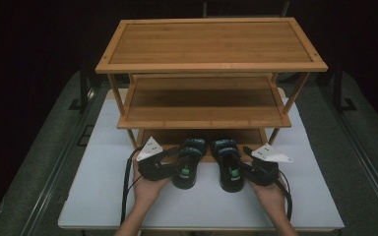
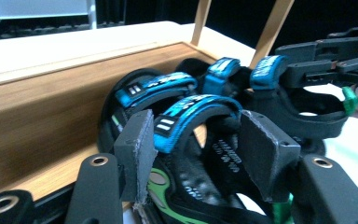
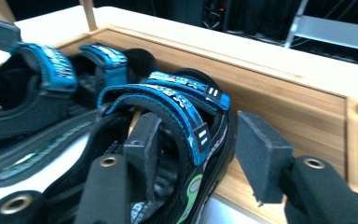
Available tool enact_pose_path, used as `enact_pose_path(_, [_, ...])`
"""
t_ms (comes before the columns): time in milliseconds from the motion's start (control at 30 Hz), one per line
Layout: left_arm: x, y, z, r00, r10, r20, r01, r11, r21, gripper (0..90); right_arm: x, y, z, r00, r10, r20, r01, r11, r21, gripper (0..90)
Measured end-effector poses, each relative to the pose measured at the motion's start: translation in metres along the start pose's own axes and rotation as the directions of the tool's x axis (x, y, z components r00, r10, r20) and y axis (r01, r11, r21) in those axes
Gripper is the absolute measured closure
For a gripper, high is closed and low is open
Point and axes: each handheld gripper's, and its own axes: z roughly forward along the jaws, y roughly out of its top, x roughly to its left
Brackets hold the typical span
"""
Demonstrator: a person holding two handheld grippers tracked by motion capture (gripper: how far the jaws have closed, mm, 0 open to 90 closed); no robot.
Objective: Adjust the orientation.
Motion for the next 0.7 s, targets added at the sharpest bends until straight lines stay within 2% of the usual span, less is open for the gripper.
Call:
enact_pose_path(233, [-0.01,0.0,-0.011,0.9987,0.041,0.029,-0.041,0.9991,0.0,40.5,-0.001,0.001,-0.018,0.9985,0.014,-0.053,-0.016,0.999,-0.049,45.0])
enact_pose_path(300, [-0.012,-0.001,-0.014,0.9985,0.046,0.029,-0.046,0.9989,-0.004,39.8,-0.001,-0.001,-0.024,0.9974,0.013,-0.07,-0.017,0.998,-0.053,43.4])
enact_pose_path(433, [-0.015,-0.004,-0.021,0.9962,0.067,0.055,-0.067,0.9977,-0.006,35.2,-0.001,-0.005,-0.034,0.9945,0.02,-0.103,-0.027,0.998,-0.064,40.4])
enact_pose_path(500, [-0.015,-0.005,-0.026,0.9953,0.078,0.058,-0.077,0.997,-0.007,34.3,-0.002,-0.008,-0.039,0.9926,0.017,-0.12,-0.026,0.997,-0.076,38.5])
enact_pose_path(567, [-0.014,-0.007,-0.032,0.995,0.067,0.074,-0.067,0.9977,-0.013,33.1,-0.002,-0.011,-0.045,0.9901,0.016,-0.14,-0.028,0.996,-0.081,36.0])
enact_pose_path(700, [-0.014,-0.011,-0.041,0.9937,0.082,0.076,-0.081,0.9966,-0.01,31.1,-0.001,-0.018,-0.055,0.9858,-0.015,-0.167,0.002,0.997,-0.074,32.0])
